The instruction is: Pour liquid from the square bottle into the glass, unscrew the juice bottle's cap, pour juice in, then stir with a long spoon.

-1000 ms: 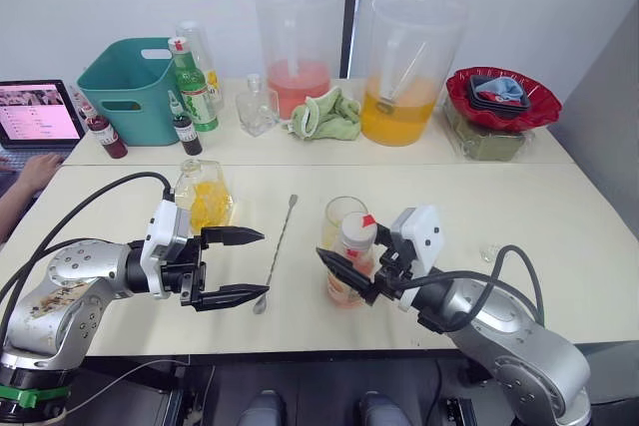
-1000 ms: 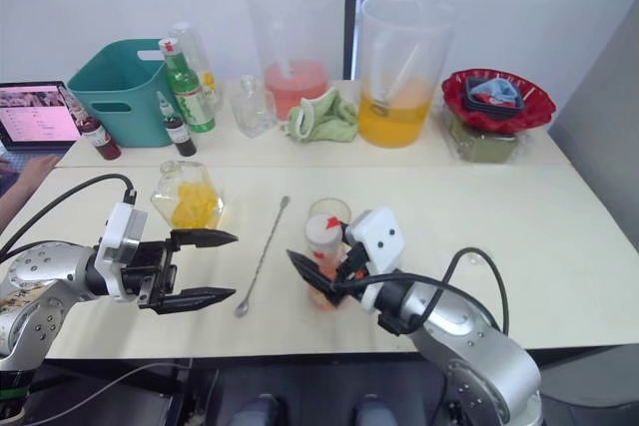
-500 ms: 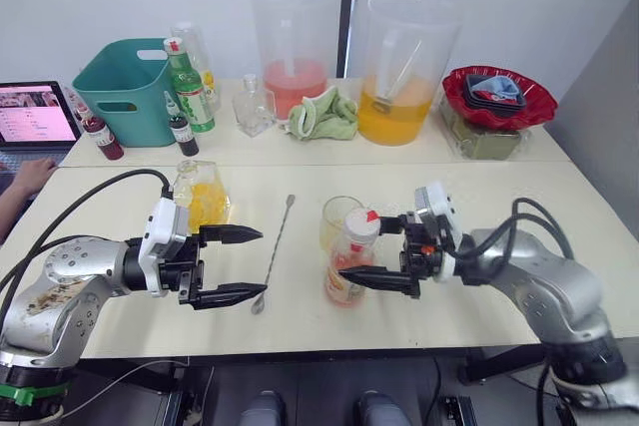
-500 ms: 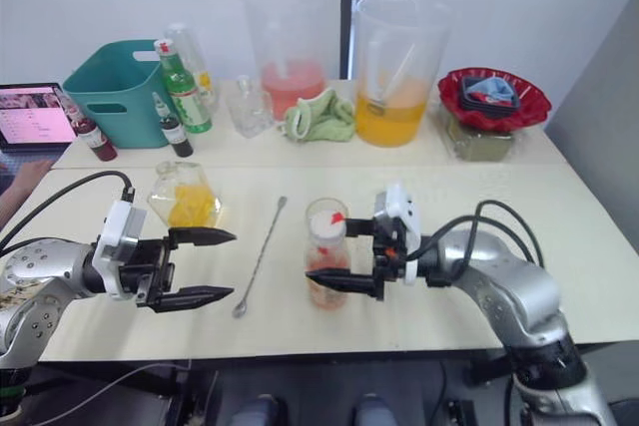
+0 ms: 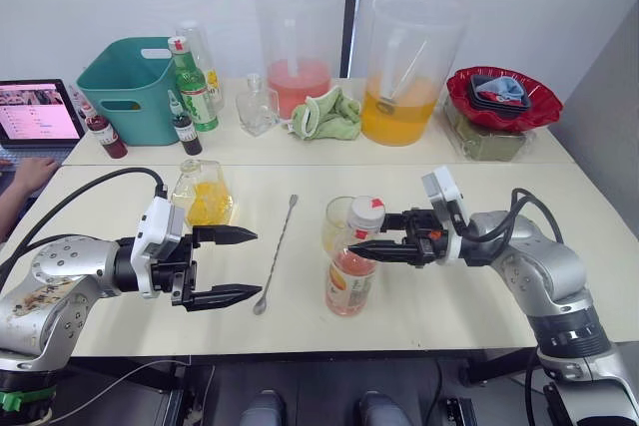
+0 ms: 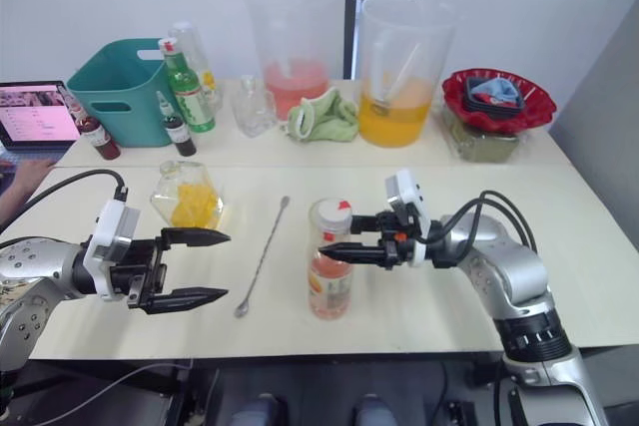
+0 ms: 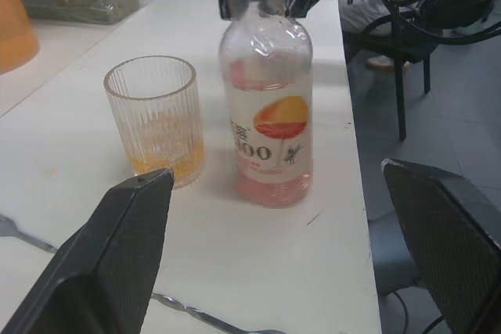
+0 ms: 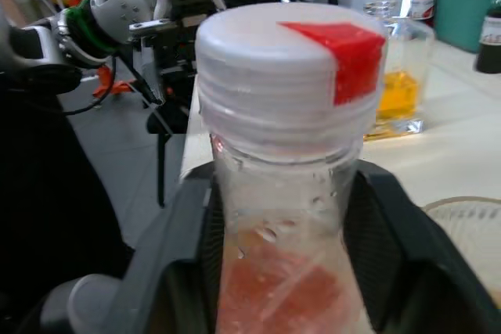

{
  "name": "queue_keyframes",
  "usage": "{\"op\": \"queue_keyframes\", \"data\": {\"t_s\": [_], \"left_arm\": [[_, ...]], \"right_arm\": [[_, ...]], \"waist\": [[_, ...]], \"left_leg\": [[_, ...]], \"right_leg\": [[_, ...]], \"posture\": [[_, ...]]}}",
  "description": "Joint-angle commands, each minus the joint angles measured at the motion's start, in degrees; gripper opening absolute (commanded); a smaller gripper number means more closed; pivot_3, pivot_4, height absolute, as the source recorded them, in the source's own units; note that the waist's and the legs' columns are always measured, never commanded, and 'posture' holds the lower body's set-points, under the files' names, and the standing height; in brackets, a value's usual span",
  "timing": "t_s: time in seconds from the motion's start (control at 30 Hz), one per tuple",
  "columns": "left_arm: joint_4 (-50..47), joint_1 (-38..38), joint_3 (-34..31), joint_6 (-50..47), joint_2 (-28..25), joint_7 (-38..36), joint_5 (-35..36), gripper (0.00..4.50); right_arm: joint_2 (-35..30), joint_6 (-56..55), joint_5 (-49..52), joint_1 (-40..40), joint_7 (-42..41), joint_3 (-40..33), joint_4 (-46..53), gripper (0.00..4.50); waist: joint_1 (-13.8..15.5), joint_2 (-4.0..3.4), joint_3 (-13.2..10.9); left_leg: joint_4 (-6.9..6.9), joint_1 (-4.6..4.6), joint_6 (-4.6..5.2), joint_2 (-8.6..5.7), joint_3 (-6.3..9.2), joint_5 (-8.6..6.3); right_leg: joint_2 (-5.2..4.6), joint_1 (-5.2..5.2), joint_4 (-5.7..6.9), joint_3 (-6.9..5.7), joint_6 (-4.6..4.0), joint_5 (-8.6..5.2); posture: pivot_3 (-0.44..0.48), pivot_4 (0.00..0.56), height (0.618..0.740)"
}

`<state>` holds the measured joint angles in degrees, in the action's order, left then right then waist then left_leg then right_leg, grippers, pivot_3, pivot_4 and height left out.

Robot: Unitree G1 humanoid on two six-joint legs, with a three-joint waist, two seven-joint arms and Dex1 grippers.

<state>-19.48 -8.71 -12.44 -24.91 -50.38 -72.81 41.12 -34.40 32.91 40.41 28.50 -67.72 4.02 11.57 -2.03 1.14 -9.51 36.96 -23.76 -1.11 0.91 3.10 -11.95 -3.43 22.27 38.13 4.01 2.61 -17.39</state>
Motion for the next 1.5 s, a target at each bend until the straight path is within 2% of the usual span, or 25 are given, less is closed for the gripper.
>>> {"op": "queue_keyframes", "data": {"t_s": [0.03, 0.2, 0.4, 0.5, 0.57, 0.67, 0.73, 0.8, 1.0, 1.03, 1.2, 1.37, 1.5], "left_arm": [[-0.6, -1.3, -0.5, 0.4, -0.2, -0.2, 0.6, 4.50], [-0.1, -2.0, 0.5, 0.8, 0.5, -0.4, 0.1, 4.50], [1.1, -3.0, 1.5, 1.4, 1.0, -0.7, -0.7, 4.50], [1.6, -3.5, 1.9, 1.6, 1.2, -0.8, -0.7, 4.50], [2.1, -3.9, 2.4, 1.8, 1.2, -1.1, -0.8, 4.50], [2.8, -4.4, 2.7, 2.0, 1.3, -1.4, -1.0, 4.50], [2.9, -4.6, 2.9, 2.0, 1.4, -1.3, -1.1, 4.50], [3.0, -4.8, 3.0, 2.0, 1.4, -1.3, -1.2, 4.50], [2.9, -4.3, 2.9, 2.3, 1.5, -1.2, -1.2, 4.50], [2.8, -4.1, 2.9, 2.4, 1.5, -1.1, -1.2, 4.50], [1.8, -3.0, 2.2, 2.4, 1.7, -0.4, -1.2, 4.50], [1.0, -2.1, 1.5, 2.2, 1.6, 0.0, -1.0, 4.50], [0.0, -0.9, 0.6, 1.8, 1.1, 0.1, -0.6, 4.50]], "right_arm": [[0.6, 1.6, 3.2, -1.9, 4.5, -3.0, 8.1, 1.14], [3.2, 5.6, 6.1, -6.3, 18.7, -6.1, 21.2, 1.14], [8.3, 12.1, 0.8, -10.9, 41.6, -2.3, 35.6, 1.14], [9.3, 14.5, -3.0, -13.2, 48.4, 0.7, 38.7, 1.14], [12.2, 15.5, -4.6, -16.5, 53.6, 2.5, 39.2, 1.14], [14.8, 14.0, -6.7, -20.0, 56.1, 3.9, 38.8, 1.13], [15.1, 12.9, -8.1, -21.8, 56.2, 5.4, 38.4, 1.13], [15.8, 12.3, -7.7, -22.7, 56.0, 5.9, 38.2, 2.16], [13.3, 10.7, -4.6, -22.4, 50.5, 3.2, 38.5, 4.24], [12.6, 10.7, -3.0, -22.1, 49.2, 1.6, 38.3, 4.46], [7.1, 11.2, 6.2, -18.8, 39.0, -3.6, 35.1, 4.46], [1.5, 8.4, 6.7, -14.3, 27.4, -3.6, 26.3, 4.46], [-2.4, 1.7, 1.3, -3.2, 8.3, 1.7, 8.7, 4.46]], "waist": [[0.0, 0.00, 0.0], [0.1, 0.00, 0.0], [0.1, 0.00, 0.0], [0.2, 0.00, 0.0], [0.2, 0.00, 0.0], [-0.1, 0.01, 0.0], [-0.1, 0.03, 0.0], [-0.2, 0.04, 0.0], [-0.1, 0.05, 0.0], [-0.1, 0.05, 0.0], [-0.2, 0.06, 0.0], [-0.1, 0.06, 0.0], [-0.4, 0.07, 0.0]], "left_leg": [[0.00, 0.00, 0.00, 0.00, 0.00, 0.00], [0.00, -0.02, 0.00, -0.02, 0.01, 0.00], [0.01, -0.02, 0.00, -0.01, 0.02, 0.00], [0.01, -0.02, -0.01, -0.03, 0.02, 0.00], [0.01, -0.02, -0.01, -0.04, 0.02, 0.00], [0.00, 0.01, -0.01, -0.02, 0.01, 0.01], [0.01, 0.05, -0.01, -0.02, 0.00, 0.01], [0.00, 0.12, -0.01, -0.01, 0.00, 0.01], [0.01, 0.10, -0.01, 0.00, -0.01, 0.01], [0.01, 0.10, -0.01, -0.01, 0.00, 0.01], [0.00, 0.10, -0.01, 0.01, 0.00, 0.01], [0.00, 0.10, 0.00, 0.02, -0.01, 0.01], [0.04, 0.08, 0.00, -0.01, -0.09, 0.01]], "right_leg": [[-0.01, 0.00, 0.02, 0.00, 0.00, 0.00], [-0.02, 0.01, 0.00, 0.01, 0.00, 0.00], [-0.01, 0.02, 0.03, 0.01, 0.00, 0.00], [-0.02, 0.01, 0.01, 0.01, 0.00, 0.00], [-0.02, 0.01, 0.01, 0.01, 0.00, 0.00], [0.00, 0.00, 0.04, 0.02, 0.00, 0.00], [0.00, -0.04, 0.01, 0.02, 0.00, 0.00], [0.01, -0.07, 0.02, 0.02, 0.00, -0.01], [0.02, -0.07, 0.01, 0.03, 0.00, -0.01], [0.01, -0.07, 0.01, 0.02, 0.00, -0.01], [0.02, -0.07, -0.01, 0.02, 0.00, -0.01], [0.03, -0.08, -0.02, 0.01, 0.00, -0.01], [0.00, -0.09, -0.07, 0.06, 0.01, 0.00]], "posture": [[0.000, 0.150, 0.740], [0.000, 0.150, 0.740], [0.000, 0.150, 0.740], [0.000, 0.150, 0.740], [0.000, 0.150, 0.740], [0.000, 0.150, 0.740], [0.000, 0.150, 0.740], [0.000, 0.150, 0.740], [0.000, 0.150, 0.740], [0.000, 0.150, 0.740], [0.000, 0.150, 0.740], [0.000, 0.150, 0.740], [0.000, 0.150, 0.740]]}}
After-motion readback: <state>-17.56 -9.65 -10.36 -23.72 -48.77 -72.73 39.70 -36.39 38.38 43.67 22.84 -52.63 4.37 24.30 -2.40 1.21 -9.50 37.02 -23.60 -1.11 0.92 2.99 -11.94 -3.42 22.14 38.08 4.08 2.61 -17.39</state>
